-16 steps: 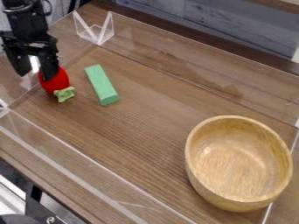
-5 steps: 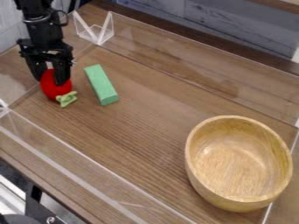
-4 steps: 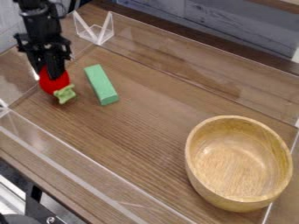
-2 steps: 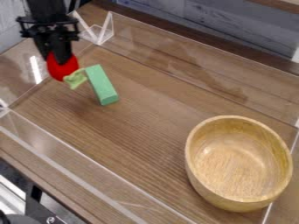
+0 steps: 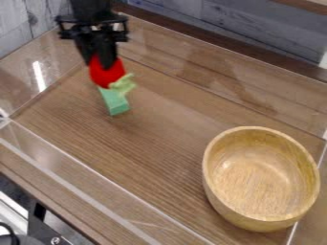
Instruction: Move the red object to the right side of the table
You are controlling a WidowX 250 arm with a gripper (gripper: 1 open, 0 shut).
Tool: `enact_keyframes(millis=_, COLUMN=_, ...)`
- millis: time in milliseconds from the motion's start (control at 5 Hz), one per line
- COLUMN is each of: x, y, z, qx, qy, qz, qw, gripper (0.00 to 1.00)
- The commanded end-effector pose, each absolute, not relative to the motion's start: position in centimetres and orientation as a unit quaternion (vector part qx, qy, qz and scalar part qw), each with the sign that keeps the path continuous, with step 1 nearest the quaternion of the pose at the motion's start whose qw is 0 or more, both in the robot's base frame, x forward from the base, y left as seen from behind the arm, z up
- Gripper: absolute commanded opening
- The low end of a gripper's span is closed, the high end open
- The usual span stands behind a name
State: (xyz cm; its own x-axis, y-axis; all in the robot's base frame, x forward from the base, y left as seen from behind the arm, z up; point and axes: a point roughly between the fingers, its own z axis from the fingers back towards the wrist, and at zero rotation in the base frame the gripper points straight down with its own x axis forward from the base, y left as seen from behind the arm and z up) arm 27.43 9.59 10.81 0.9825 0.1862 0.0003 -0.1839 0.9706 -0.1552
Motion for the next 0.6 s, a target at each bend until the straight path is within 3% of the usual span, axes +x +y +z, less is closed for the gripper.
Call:
enact_keyframes(millis=0, x=28.1, y=5.4, z=12.2, qx=-0.074, qy=-0.038, qz=0.061, qw=0.995, gripper=0.0)
enact_keyframes(millis=400, x=29.0, y=-0.5, z=10.5, qx=-0.072, qy=-0.038, qz=-0.02, qw=0.996, gripper=0.0)
